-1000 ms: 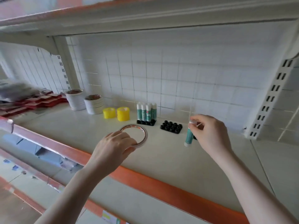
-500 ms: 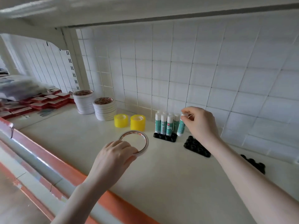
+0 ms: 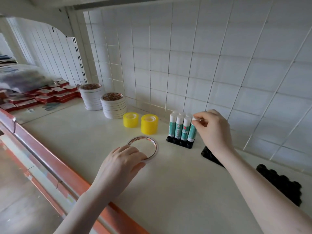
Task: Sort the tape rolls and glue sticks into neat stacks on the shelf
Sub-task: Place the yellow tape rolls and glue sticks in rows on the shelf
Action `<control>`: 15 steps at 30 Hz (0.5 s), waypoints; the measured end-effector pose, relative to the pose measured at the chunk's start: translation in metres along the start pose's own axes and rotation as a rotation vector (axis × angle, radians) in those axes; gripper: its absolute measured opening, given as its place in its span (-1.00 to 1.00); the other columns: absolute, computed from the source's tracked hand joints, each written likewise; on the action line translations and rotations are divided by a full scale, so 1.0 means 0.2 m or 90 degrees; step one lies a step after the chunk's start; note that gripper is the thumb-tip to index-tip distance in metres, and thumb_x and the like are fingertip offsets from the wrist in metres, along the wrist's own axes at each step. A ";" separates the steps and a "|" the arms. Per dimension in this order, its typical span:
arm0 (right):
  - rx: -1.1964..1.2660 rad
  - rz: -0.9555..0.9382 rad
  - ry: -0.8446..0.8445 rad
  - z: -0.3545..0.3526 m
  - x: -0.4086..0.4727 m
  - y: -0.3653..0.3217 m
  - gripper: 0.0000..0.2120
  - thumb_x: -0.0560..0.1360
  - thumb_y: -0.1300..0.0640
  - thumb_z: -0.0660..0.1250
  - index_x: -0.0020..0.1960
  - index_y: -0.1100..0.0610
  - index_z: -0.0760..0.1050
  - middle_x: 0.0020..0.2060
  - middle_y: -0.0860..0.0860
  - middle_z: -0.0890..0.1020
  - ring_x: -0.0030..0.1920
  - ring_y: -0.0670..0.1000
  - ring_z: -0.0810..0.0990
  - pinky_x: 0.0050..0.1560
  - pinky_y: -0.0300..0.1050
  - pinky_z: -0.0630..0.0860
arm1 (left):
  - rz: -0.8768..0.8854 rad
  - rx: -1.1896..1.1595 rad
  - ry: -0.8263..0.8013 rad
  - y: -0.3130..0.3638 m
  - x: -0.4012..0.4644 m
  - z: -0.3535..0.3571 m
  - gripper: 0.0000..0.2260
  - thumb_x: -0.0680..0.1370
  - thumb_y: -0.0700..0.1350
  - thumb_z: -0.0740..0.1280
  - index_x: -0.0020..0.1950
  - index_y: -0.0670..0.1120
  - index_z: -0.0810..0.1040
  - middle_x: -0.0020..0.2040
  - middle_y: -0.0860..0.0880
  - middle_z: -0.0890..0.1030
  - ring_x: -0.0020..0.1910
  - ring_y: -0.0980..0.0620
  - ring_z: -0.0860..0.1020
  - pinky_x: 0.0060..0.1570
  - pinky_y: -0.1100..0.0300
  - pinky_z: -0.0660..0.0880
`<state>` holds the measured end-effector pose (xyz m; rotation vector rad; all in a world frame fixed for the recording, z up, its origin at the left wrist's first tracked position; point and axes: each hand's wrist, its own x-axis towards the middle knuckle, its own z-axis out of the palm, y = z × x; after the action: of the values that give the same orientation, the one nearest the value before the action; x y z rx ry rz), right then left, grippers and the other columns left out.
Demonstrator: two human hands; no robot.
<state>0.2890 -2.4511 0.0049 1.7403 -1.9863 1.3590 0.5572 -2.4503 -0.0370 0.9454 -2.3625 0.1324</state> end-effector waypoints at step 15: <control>-0.017 -0.107 0.050 0.03 -0.04 0.06 -0.95 0.40 0.31 0.42 -0.21 0.21 0.63 -0.33 0.05 0.52 -0.42 0.10 0.50 -0.33 -0.18 0.38 | -0.034 0.007 -0.002 0.01 -0.02 -0.01 -0.78 0.46 0.06 0.18 -0.13 0.07 0.60 -0.24 0.15 0.56 -0.22 0.11 0.51 -0.23 0.32 0.39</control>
<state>0.2824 -2.4514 -0.0095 1.7690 -1.7654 1.3174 0.5591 -2.4471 -0.0379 1.0135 -2.3394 0.1244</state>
